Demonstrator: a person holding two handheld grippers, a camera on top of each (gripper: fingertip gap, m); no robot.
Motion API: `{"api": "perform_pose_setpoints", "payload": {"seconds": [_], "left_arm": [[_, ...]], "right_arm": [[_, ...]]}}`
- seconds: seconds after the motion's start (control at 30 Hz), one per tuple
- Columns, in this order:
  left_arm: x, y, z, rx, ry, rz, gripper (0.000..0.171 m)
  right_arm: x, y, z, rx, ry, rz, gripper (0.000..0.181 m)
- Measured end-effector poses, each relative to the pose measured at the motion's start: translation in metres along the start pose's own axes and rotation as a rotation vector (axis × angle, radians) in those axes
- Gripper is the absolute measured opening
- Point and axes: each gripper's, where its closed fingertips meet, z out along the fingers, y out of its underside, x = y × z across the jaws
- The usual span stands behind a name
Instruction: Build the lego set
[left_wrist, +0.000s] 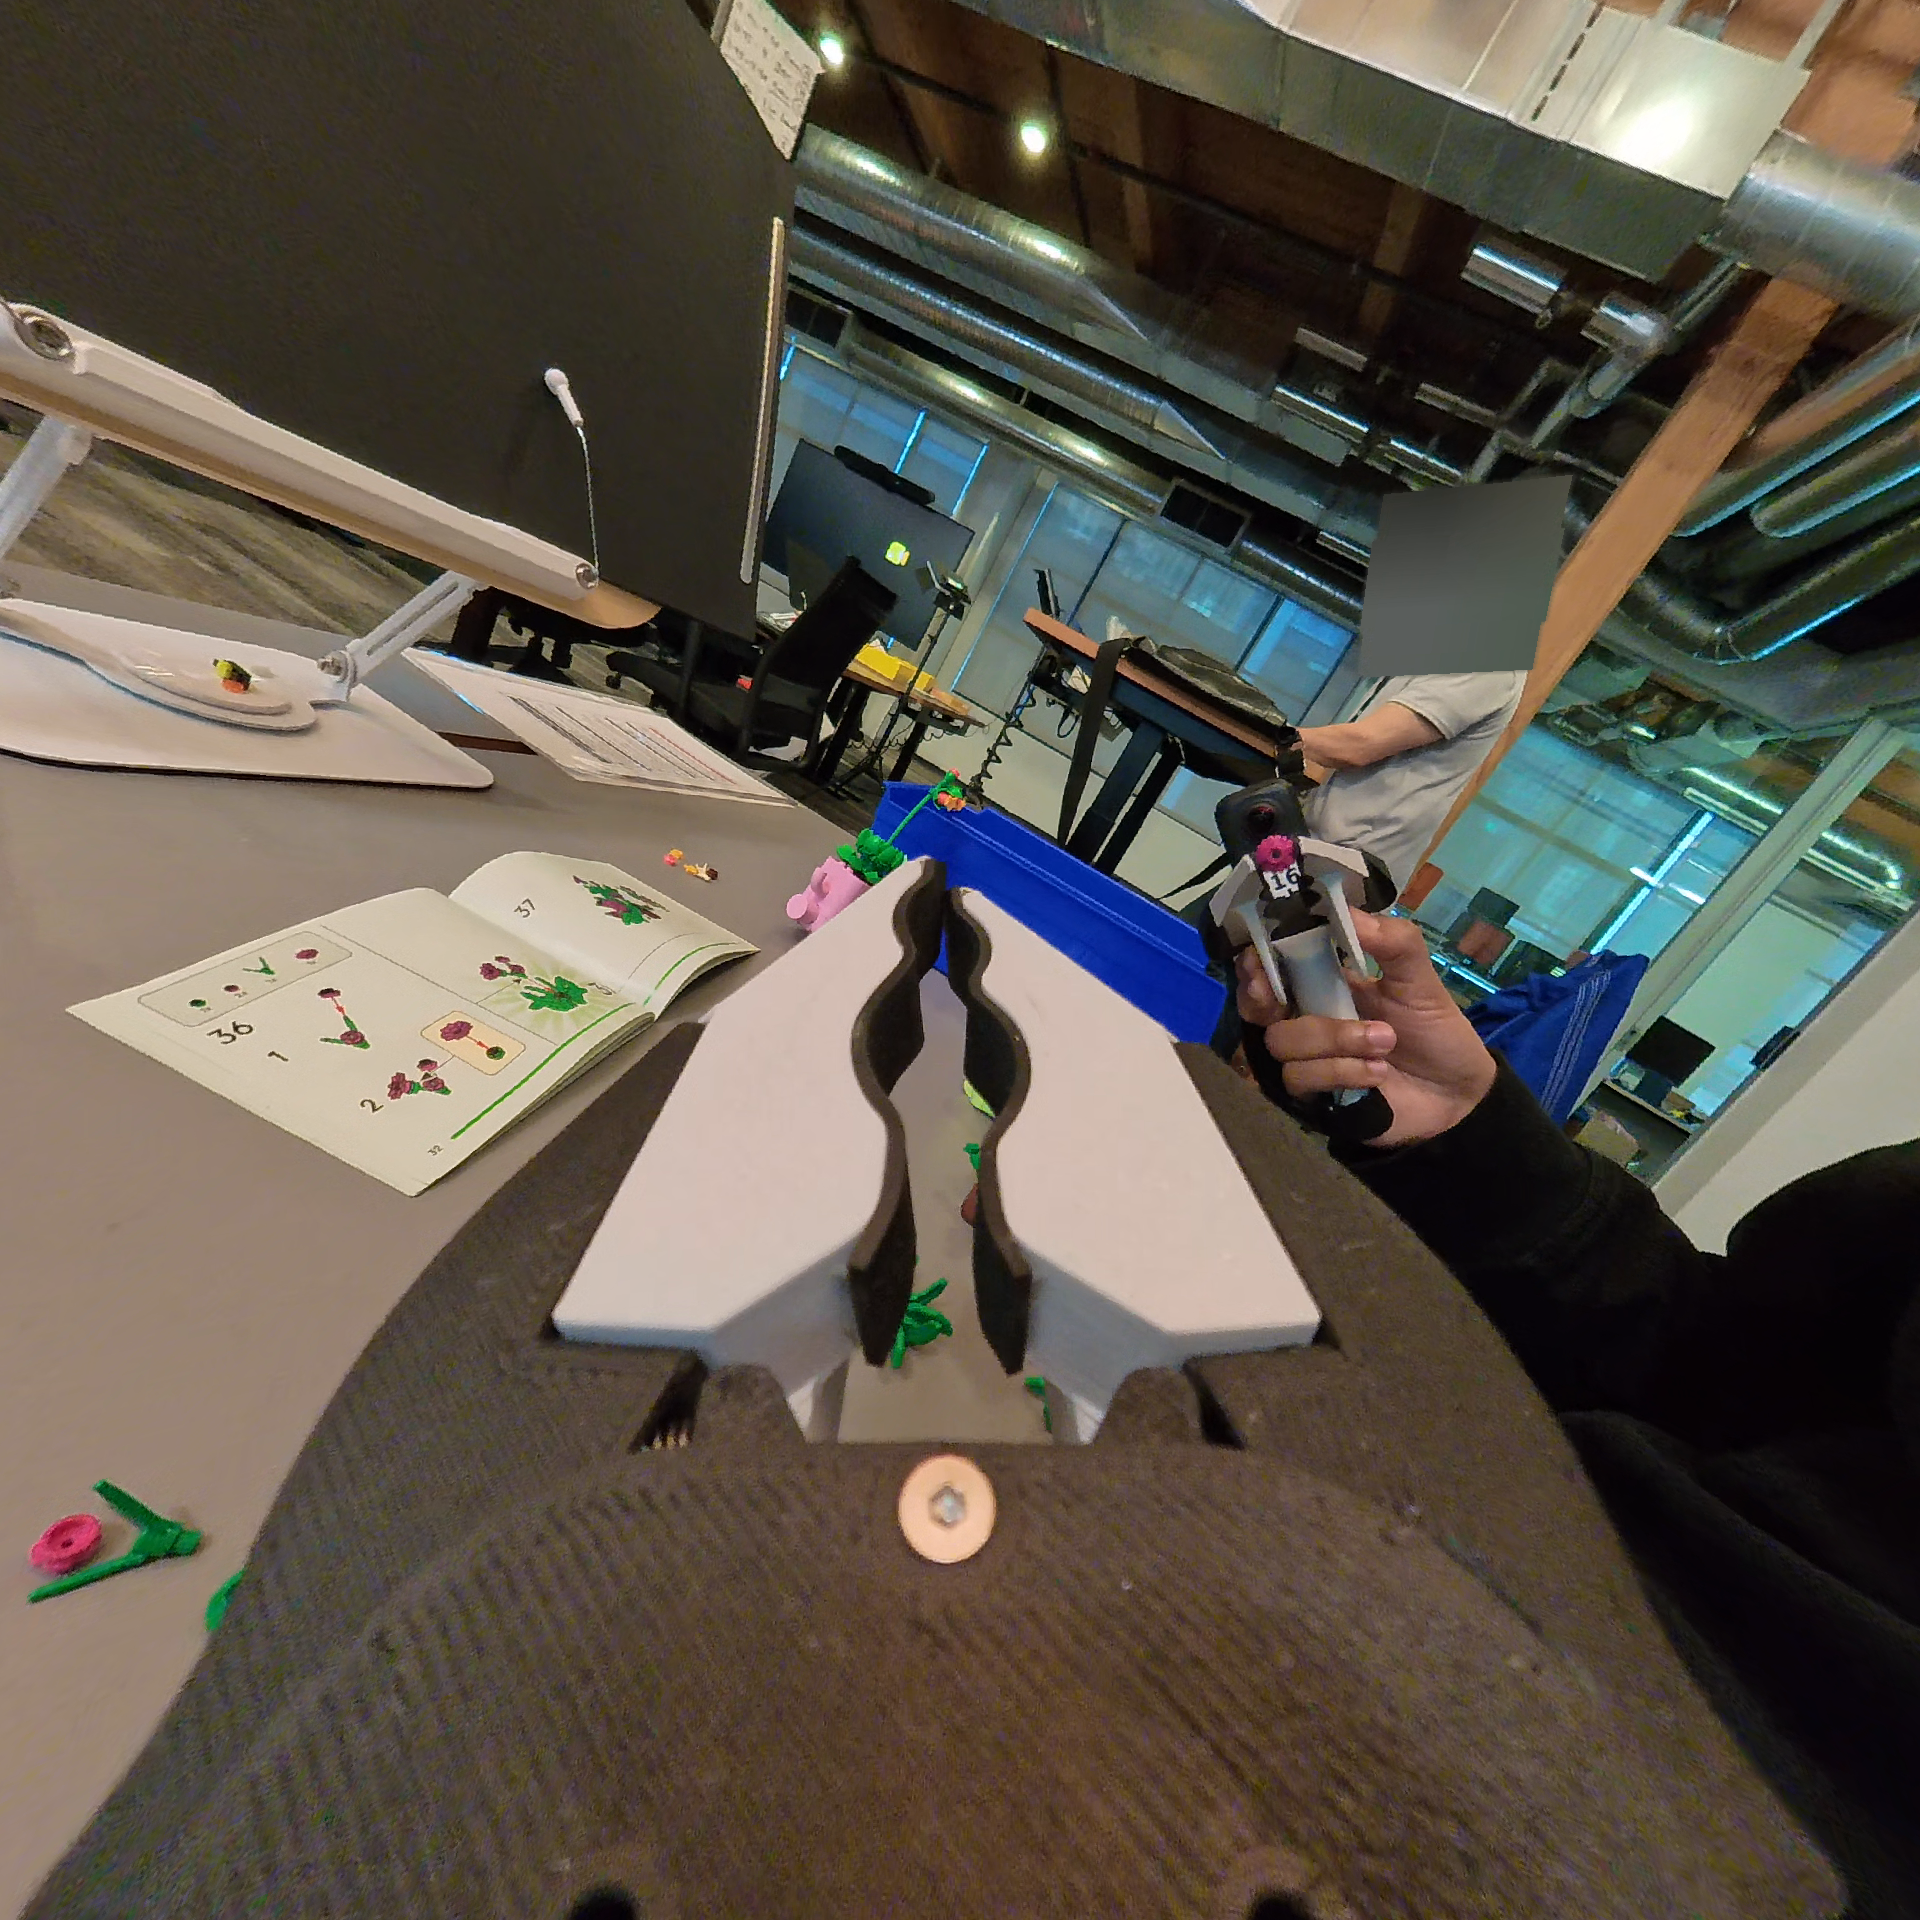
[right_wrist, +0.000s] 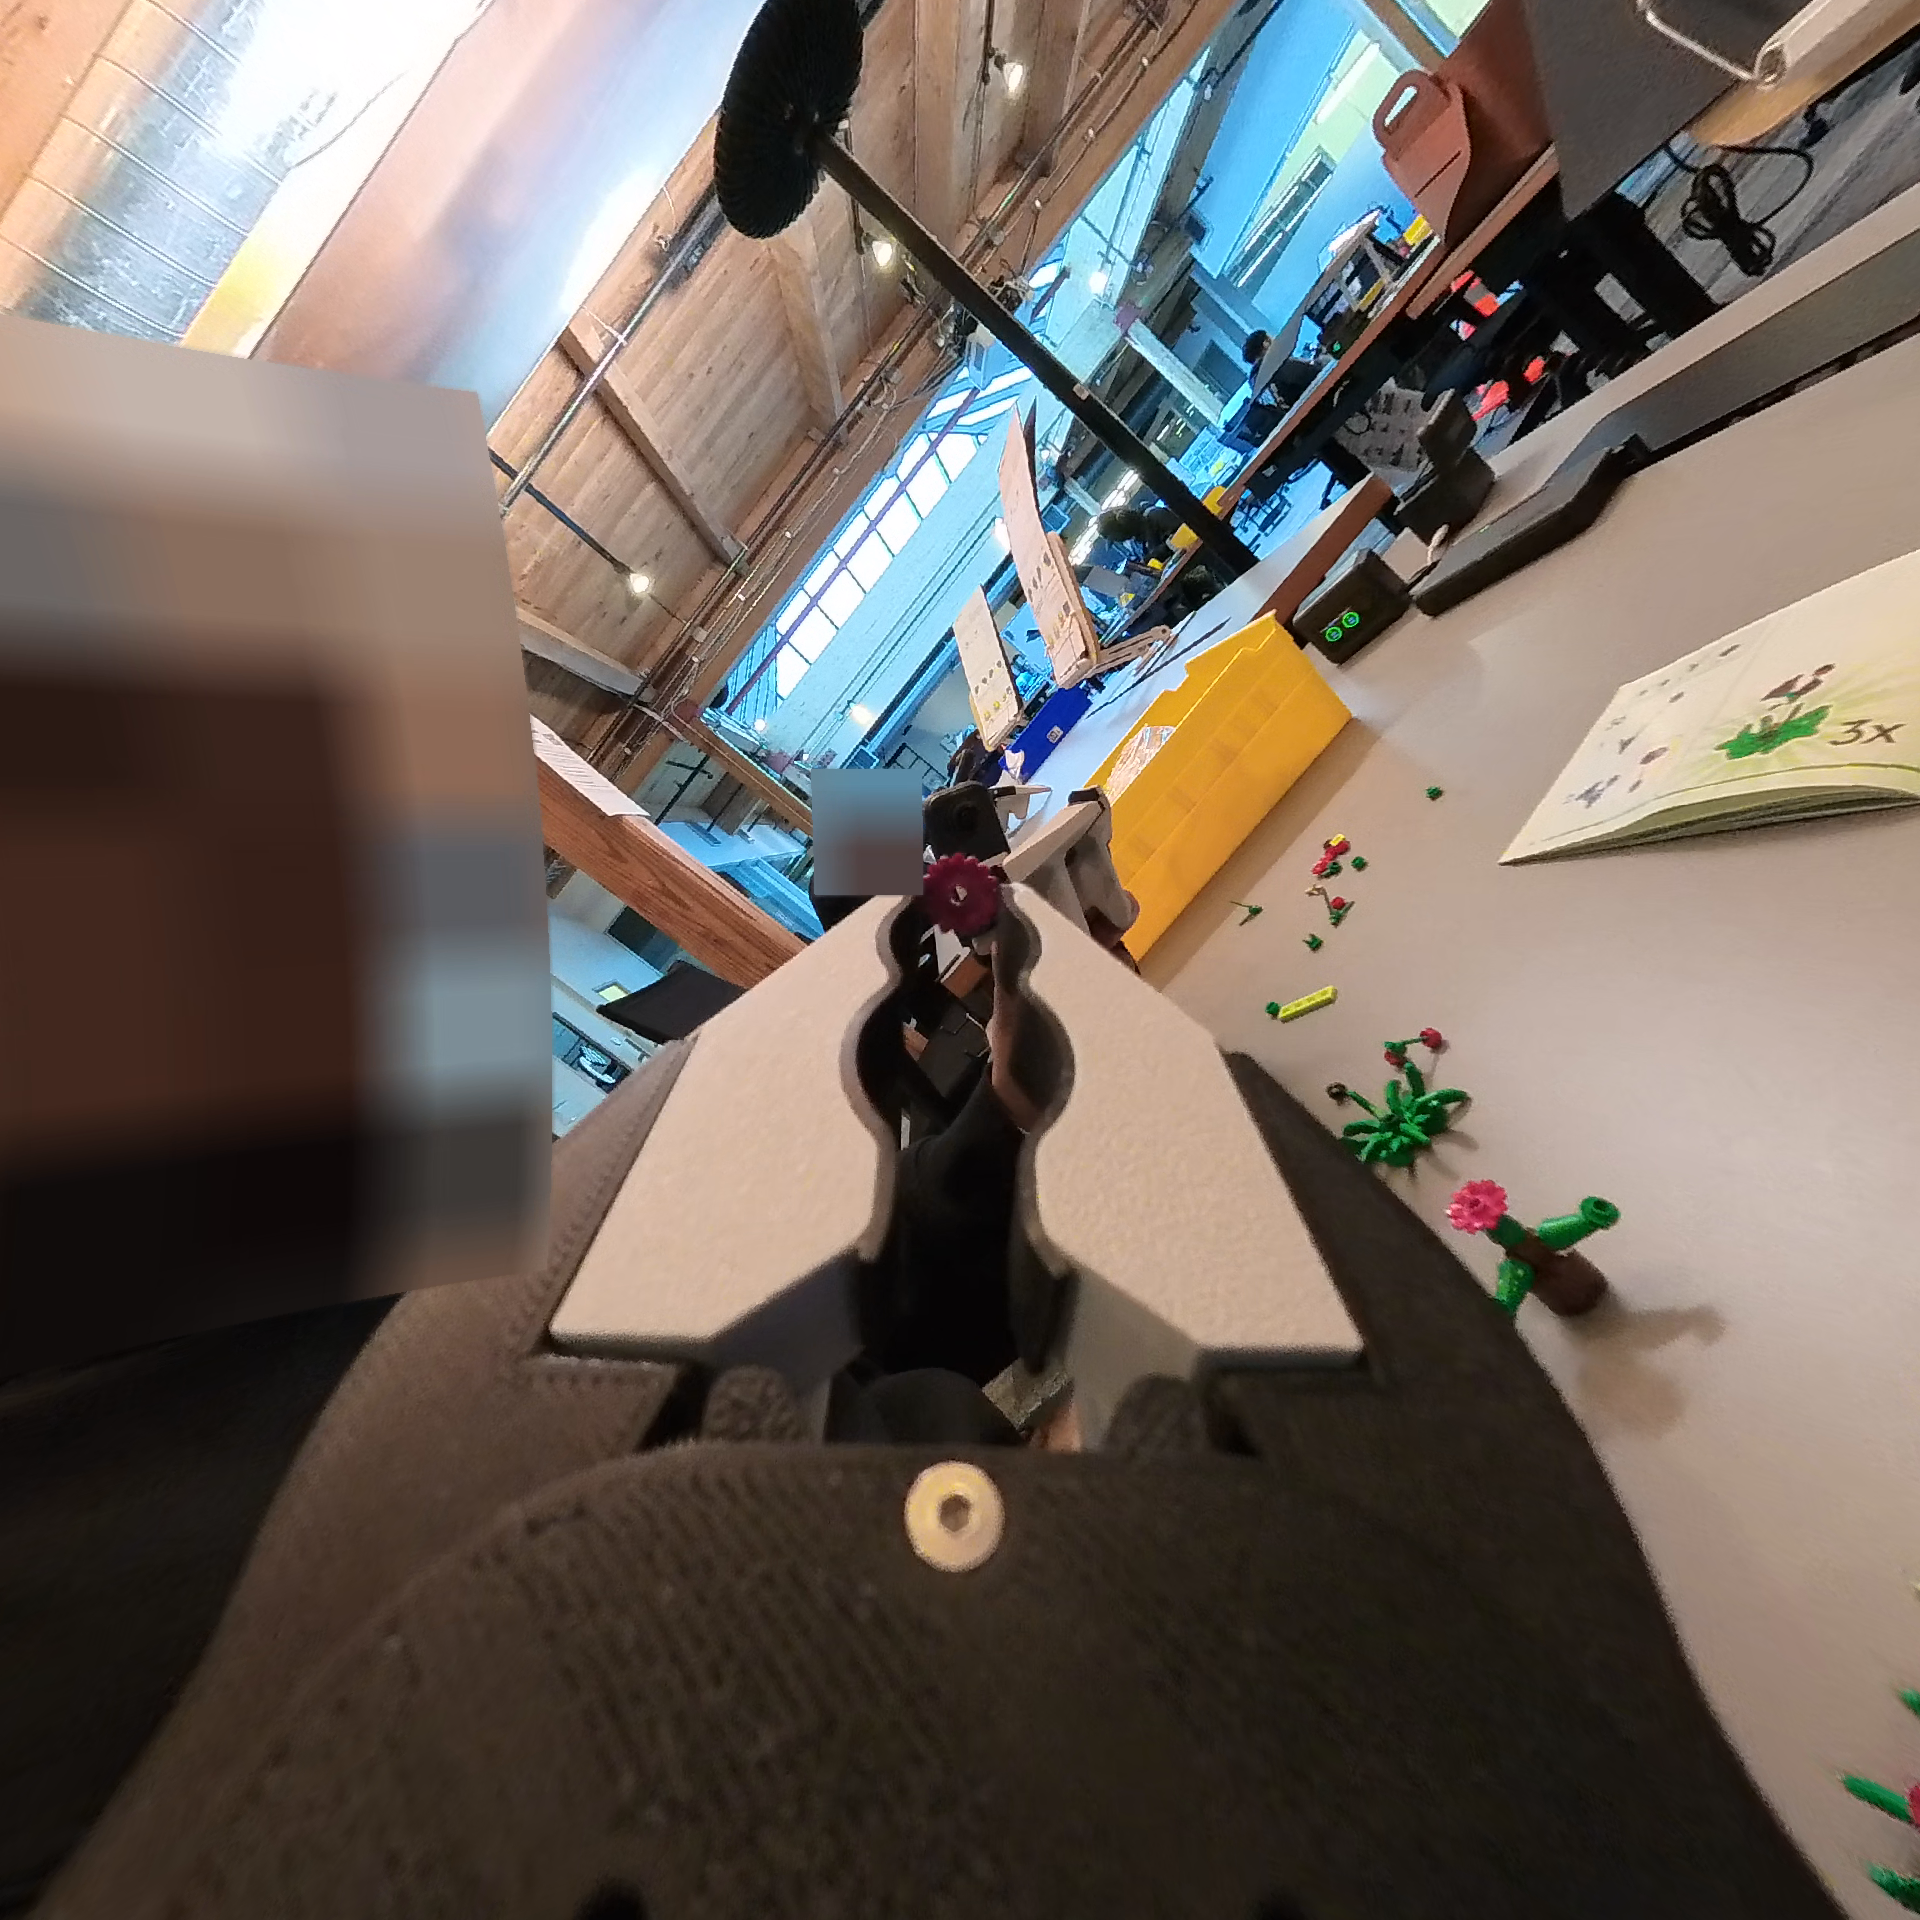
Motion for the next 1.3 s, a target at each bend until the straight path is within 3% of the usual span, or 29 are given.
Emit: {"api": "perform_pose_setpoints", "payload": {"seconds": [0.4,0.67,0.83,1.03,1.2,1.3], "left_arm": [[-0.028,-0.019,-0.031,0.015,-0.147,0.037,0.0],[-0.088,-0.016,-0.09,-0.185,-0.53,0.142,0.0],[-0.131,0.021,-0.112,-0.363,-0.725,0.01,0.0],[-0.128,0.023,-0.11,-0.406,-0.742,0.047,0.0],[-0.115,0.057,-0.093,-0.561,-0.586,-0.02,0.001],[-0.114,0.072,-0.089,-0.664,-0.59,0.021,0.001]], "right_arm": [[0.015,0.028,0.017,-0.094,0.044,-0.013,0.011],[0.019,0.041,0.03,-0.16,0.087,-0.072,0.012],[0.023,0.046,0.036,-0.185,0.114,-0.091,0.012],[0.027,0.048,0.036,-0.182,0.113,-0.079,0.012],[0.026,0.049,0.037,-0.185,0.107,-0.078,0.012],[0.027,0.049,0.036,-0.182,0.108,-0.078,0.012]]}}
